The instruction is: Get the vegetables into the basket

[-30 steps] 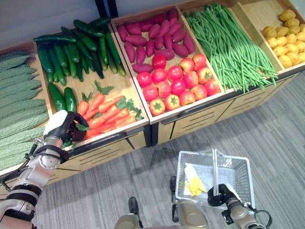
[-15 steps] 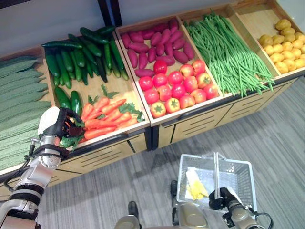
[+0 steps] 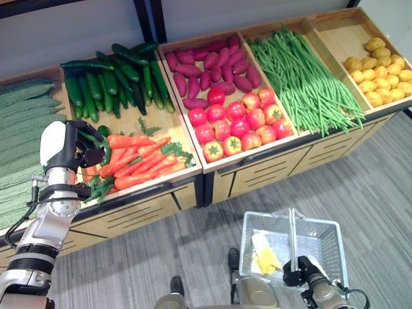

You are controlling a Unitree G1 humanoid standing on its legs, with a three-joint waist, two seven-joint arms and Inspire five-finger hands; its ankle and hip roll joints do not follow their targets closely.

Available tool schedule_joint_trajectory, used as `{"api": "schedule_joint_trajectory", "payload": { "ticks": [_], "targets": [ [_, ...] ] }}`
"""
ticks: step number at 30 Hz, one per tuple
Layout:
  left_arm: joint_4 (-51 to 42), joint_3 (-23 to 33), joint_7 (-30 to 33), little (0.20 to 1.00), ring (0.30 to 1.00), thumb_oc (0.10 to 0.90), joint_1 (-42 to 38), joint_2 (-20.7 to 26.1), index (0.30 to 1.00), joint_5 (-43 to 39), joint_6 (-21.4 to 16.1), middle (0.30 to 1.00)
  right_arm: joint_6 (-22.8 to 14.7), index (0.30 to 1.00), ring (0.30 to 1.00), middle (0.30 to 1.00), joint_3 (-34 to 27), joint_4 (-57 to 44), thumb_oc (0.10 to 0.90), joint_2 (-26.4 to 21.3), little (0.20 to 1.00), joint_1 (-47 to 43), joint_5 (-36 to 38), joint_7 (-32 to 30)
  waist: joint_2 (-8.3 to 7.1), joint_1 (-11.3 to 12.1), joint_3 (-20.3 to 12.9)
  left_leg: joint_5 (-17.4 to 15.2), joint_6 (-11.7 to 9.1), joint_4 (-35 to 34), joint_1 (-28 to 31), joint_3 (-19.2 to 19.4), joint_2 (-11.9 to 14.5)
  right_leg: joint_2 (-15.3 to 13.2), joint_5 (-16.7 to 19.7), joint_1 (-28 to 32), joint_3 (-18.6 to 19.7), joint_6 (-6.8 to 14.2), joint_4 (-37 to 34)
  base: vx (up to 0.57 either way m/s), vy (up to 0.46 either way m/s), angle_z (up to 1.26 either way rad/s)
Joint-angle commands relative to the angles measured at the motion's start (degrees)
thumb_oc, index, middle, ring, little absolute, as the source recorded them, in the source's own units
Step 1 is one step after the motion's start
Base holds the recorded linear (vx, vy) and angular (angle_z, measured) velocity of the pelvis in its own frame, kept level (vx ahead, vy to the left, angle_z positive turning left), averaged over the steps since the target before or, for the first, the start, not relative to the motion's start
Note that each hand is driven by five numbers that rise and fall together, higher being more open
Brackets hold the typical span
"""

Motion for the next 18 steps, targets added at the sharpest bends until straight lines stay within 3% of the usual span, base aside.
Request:
{"api": "schedule_joint_trajectory", "payload": {
  "ticks": [1, 4, 5, 6, 9, 14, 18],
  "targets": [
    [-4.18, 6.80, 5.66, 0.300, 0.300, 0.400, -5.76, 1.33, 0.300, -5.77, -5.49, 0.300, -0.27, 0.300, 0.300, 0.300, 3.46, 1.69, 0.400, -1.47, 0.300, 1.71, -2.39, -1.37, -1.59, -0.50, -2.81, -2.65, -1.28, 0.08, -0.94, -4.44, 1.38, -5.78, -4.01, 3.28, 1.36, 7.16, 0.02, 0.00, 0.000, 0.00],
    [-5.37, 7.99, 5.47, 0.300, 0.300, 0.400, -5.50, -2.14, 0.300, -11.68, -7.26, 0.300, -0.09, 0.300, 0.300, 0.300, 3.37, 1.74, 0.400, -1.29, 0.300, 1.67, -2.45, -1.51, -1.55, -0.56, -2.87, -2.67, -1.27, 0.08, -0.87, -4.40, 1.40, -5.73, -4.09, 3.37, 1.32, 7.06, 0.02, 0.00, 0.000, 0.00],
    [-6.37, 8.75, 3.39, 0.300, 0.300, 0.400, -5.25, -5.98, 0.300, -20.12, -9.58, 0.300, 0.09, 0.300, 0.300, 0.300, 3.20, 1.72, 0.400, -1.10, 0.300, 1.74, -2.49, -1.62, -1.61, -0.59, -2.88, -2.64, -1.23, 0.08, -0.75, -4.39, 1.38, -5.72, -4.14, 3.47, 1.43, 6.96, 0.02, 0.00, 0.000, 0.00],
    [-6.41, 8.85, 3.26, 0.300, 0.300, 0.400, -5.15, -5.98, 0.300, -20.26, -9.58, 0.300, 0.10, 0.300, 0.300, 0.300, 3.23, 1.70, 0.400, -1.16, 0.300, 1.76, -2.50, -1.61, -1.55, -0.60, -2.88, -2.66, -1.24, 0.08, -0.72, -4.37, 1.40, -5.70, -4.14, 3.50, 1.44, 6.95, 0.02, 0.00, 0.000, 0.00],
    [-7.64, 10.89, -1.39, 0.300, 0.300, 0.400, -3.13, -12.22, 0.300, -37.52, -13.04, 0.300, 0.38, 0.300, 0.300, 0.300, 3.40, 0.29, 0.400, -0.93, 0.300, 1.94, -3.20, -1.55, -1.43, -0.84, -3.02, -2.74, -1.22, 0.08, -0.49, -4.19, 1.52, -5.63, -4.18, 3.58, 1.60, 6.79, 0.02, 0.01, 0.001, -0.01],
    [-8.08, 10.81, -6.63, 0.300, 0.300, 0.400, 1.20, -14.86, 0.300, -45.40, -12.64, 0.300, 0.65, 0.300, 0.300, 0.300, 3.18, -0.20, 0.400, -0.93, 0.300, 2.19, -4.03, -0.84, -1.23, -0.81, -3.37, -2.75, -1.24, 0.08, -0.20, -4.18, 1.63, -5.55, -4.39, 3.98, 1.64, 6.69, 0.02, 0.01, 0.000, -0.03],
    [-7.84, 10.73, -8.43, 0.300, 0.300, 0.400, 2.75, -15.90, 0.300, -46.47, -12.19, 0.300, 0.52, 0.300, 0.300, 0.300, 3.05, -0.70, 0.400, -1.00, 0.300, 2.52, -4.35, -0.33, -1.38, -0.84, -3.54, -2.82, -1.23, 0.08, 0.01, -4.16, 1.62, -5.48, -4.48, 4.24, 1.59, 6.61, 0.02, 0.00, 0.000, 0.00]
  ]
}}
